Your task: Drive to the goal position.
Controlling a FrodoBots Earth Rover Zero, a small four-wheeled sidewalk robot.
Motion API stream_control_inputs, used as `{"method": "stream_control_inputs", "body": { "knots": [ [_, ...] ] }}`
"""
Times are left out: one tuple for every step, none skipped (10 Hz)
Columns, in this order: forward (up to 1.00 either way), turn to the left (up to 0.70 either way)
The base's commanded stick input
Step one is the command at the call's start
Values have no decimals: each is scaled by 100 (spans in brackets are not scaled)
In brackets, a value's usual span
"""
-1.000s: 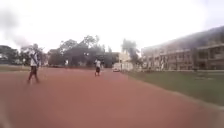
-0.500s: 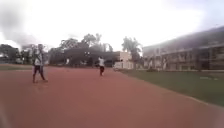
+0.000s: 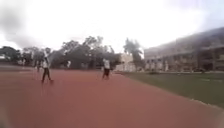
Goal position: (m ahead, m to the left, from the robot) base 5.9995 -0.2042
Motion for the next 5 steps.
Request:
{"method": "stream_control_inputs", "body": {
  "knots": [
    [70,0],
    [70,0],
    [70,0],
    [70,0],
    [70,0]
  ]
}}
